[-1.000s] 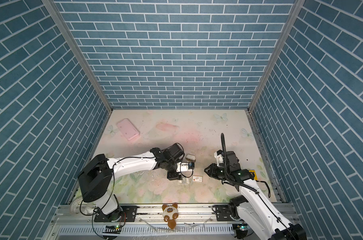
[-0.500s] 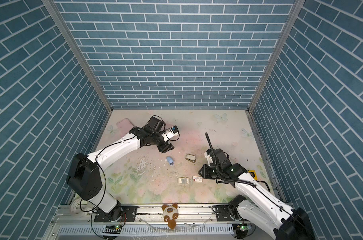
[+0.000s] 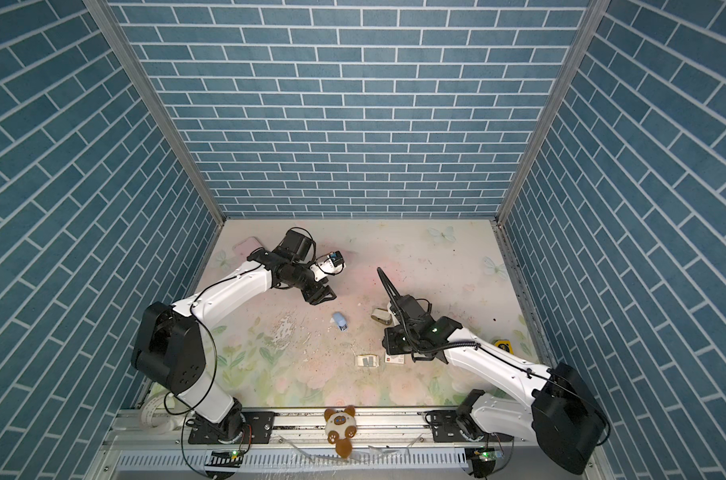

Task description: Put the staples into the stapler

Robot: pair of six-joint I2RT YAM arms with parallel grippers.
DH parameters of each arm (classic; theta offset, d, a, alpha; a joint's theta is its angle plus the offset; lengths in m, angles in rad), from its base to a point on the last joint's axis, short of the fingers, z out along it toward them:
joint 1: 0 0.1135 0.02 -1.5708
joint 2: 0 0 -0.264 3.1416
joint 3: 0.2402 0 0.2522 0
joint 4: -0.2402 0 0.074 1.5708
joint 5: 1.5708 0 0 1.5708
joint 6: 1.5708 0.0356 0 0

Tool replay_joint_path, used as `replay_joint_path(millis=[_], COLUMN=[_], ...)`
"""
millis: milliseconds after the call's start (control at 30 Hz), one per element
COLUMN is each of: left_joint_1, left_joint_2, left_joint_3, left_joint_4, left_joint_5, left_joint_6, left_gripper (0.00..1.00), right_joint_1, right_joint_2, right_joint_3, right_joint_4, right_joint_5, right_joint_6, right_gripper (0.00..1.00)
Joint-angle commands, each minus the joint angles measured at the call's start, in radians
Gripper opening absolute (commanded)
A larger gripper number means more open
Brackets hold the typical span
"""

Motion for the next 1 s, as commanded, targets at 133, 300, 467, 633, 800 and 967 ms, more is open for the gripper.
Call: replay_joint_path(millis=[133,300,467,633,800,967], left_joint_1=[-0.07,-0.117,-0.144,-0.162,-0.179,-0.199], left_joint_2=[0.109,0.177,0.223,0.246,0.246,0.271], left_joint_3=[0.068,0.101,0.105,0.109,0.078,0.061], left_joint_4=[-0.175,-0.211,-0.212,-0.218,-0.166,-0.144], left_joint_5=[-0.041,-0.068,-0.097,-0.128,-0.146,-0.162], left_joint_6=[0.293,0.387,0.482,0.553,0.59,0.61], left_gripper=[0.67,0.68,0.69,0.74,0.73,0.69], right_joint_1=[-0.29,-0.409,-0.473,-0.508,-0.522,-0.528], right_joint_2=[-0.062,-0.03,-0.024,-0.038,-0.058,-0.054], right_joint_3=[-0.023,0.005,-0.004,-0.023,-0.046,-0.048], right_joint_4=[0.107,0.094,0.127,0.132,0.136,0.131], right_joint_5=[-0.115,-0.219,-0.269,-0.271,-0.264,-0.261], right_joint_6=[0.039,-0.011,-0.007,0.0,0.01,0.004], right_gripper=[0.23,0.25,0.25,0.25,0.25,0.24])
